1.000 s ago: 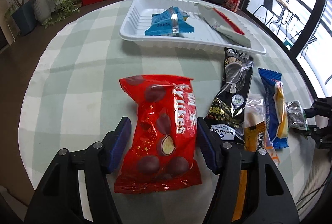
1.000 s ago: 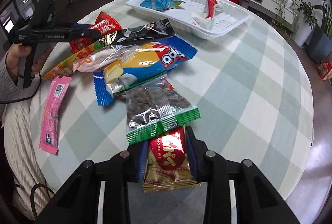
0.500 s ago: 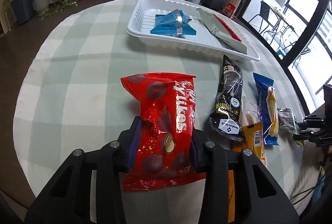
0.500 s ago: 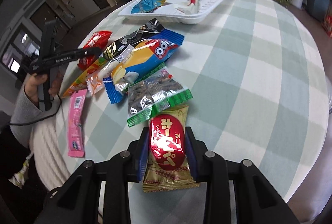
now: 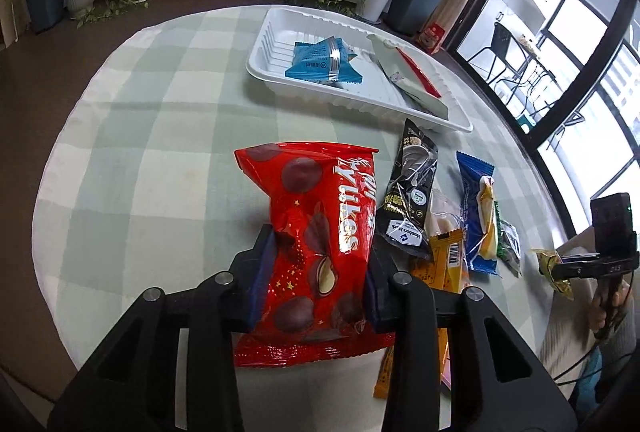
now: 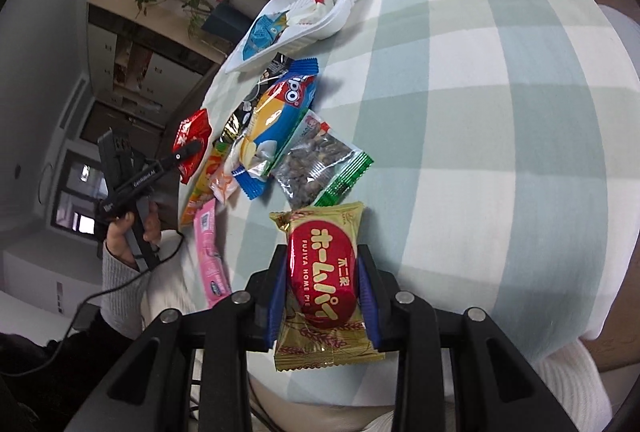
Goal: Organize snacks
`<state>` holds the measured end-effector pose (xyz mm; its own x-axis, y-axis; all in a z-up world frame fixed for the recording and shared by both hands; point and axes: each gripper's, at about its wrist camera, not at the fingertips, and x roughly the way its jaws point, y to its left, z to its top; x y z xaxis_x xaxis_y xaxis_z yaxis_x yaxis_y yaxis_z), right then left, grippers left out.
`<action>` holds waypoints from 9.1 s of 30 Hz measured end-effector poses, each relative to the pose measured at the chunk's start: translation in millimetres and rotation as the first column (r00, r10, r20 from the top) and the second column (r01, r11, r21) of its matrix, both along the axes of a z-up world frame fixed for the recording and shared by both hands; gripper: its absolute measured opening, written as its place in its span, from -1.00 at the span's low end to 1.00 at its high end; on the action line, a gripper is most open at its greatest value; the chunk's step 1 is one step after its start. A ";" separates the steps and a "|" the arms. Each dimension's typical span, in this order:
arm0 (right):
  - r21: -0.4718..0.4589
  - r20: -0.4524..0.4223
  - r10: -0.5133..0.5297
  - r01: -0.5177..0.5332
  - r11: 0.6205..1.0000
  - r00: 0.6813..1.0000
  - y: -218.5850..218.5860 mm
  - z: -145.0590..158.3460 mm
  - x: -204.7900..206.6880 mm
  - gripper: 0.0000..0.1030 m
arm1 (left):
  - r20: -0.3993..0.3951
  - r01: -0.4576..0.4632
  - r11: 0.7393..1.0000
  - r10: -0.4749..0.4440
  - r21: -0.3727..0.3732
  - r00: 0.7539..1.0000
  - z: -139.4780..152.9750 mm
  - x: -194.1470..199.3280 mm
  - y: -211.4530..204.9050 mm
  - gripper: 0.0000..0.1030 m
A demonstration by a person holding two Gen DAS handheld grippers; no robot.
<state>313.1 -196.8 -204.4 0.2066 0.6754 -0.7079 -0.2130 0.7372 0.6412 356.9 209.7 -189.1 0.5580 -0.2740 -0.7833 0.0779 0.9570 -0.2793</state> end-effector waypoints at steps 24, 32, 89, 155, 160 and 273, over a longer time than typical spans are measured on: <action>0.308 -0.024 -0.077 0.081 0.948 0.997 1.3 25.7 28.0 -0.32 | 0.056 0.013 0.998 -0.010 -0.056 0.998 37.7 -9.9 -7.5 -0.33; 0.367 -0.024 -0.095 0.097 0.925 0.995 3.8 31.8 46.3 -0.32 | 0.058 0.016 0.997 -0.011 -0.077 0.998 42.0 3.1 -8.7 -0.33; 0.180 0.086 -0.239 0.221 0.958 0.967 65.8 9.2 267.0 -0.09 | 0.035 0.123 0.991 -0.125 0.044 0.992 6.3 226.9 -112.3 -0.31; -0.527 0.350 0.350 -0.126 0.840 0.869 112.5 5.7 33.1 0.53 | -0.090 0.281 0.932 -0.268 0.228 0.959 -23.4 -25.6 -91.9 0.01; -0.516 0.351 0.339 -0.121 0.848 0.873 111.9 6.5 34.2 0.52 | -0.082 0.291 0.926 -0.279 0.241 0.957 -24.8 -27.0 -92.6 0.01; 0.207 0.052 -0.120 0.107 0.973 0.991 32.3 -1.6 23.2 -0.08 | -0.067 0.334 0.822 -0.343 0.461 0.937 -23.1 -34.5 -86.0 0.31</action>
<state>336.3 -164.5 -205.9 0.3308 0.7731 -0.5412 -0.1807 0.6147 0.7678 322.4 123.7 -212.2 0.5122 -0.0612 -0.8567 0.4214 0.8871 0.1885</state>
